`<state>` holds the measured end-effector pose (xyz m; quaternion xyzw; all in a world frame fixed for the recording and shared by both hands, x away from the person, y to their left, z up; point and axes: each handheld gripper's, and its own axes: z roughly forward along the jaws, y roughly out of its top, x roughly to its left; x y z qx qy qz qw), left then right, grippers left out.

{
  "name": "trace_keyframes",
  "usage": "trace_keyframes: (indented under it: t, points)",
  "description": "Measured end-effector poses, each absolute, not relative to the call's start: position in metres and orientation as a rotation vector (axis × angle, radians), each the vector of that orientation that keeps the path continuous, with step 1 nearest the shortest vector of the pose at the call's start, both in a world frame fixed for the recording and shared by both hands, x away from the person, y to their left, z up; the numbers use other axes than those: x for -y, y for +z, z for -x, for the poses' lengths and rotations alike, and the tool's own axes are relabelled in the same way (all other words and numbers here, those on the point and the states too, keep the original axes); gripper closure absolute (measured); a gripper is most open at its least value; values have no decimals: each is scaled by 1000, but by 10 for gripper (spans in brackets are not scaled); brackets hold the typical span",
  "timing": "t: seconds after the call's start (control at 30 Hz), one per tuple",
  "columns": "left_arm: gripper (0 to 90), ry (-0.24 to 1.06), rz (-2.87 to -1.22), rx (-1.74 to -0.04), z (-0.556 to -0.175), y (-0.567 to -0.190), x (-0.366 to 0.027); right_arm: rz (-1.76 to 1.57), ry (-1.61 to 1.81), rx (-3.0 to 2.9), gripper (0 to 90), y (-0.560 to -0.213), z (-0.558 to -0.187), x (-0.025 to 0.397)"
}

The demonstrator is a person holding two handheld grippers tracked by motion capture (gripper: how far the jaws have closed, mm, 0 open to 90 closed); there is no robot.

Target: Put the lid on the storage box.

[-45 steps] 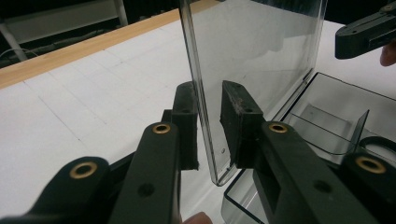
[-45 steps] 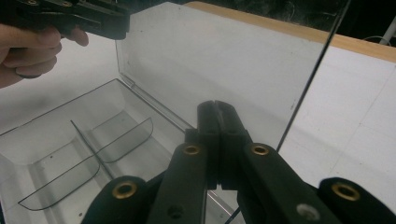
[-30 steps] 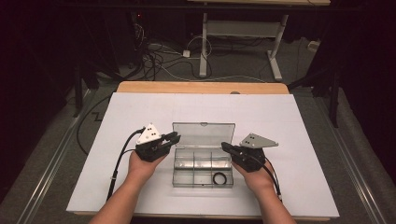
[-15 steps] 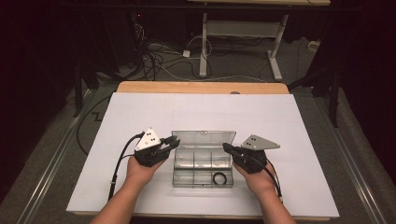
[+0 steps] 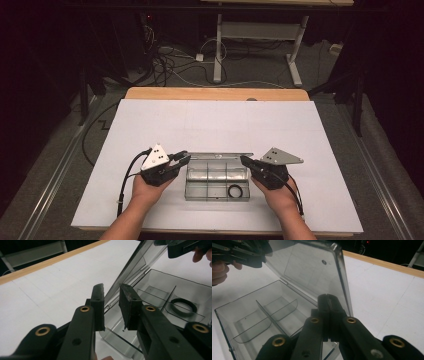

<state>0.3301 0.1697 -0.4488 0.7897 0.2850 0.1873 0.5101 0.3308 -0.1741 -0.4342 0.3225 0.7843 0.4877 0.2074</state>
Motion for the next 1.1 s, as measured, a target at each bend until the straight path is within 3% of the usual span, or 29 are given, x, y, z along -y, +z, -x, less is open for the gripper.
trace_keyframes:
  t: [0.3,0.57,0.83,1.1]
  points:
    - [727,423,-1921,-703,-317,-456,-180,-898,1358,-2189,900,-438,-323,176]
    - [736,313,-1936,-739,-302,-465,-192,-899,1362,-2194,900,-444,-315,177]
    - [861,243,-1941,-693,-297,-472,-181,-891,1339,-2210,900,-451,-306,176]
    - [877,213,-1934,-663,-295,-472,-172,-888,1317,-2225,900,-457,-301,177]
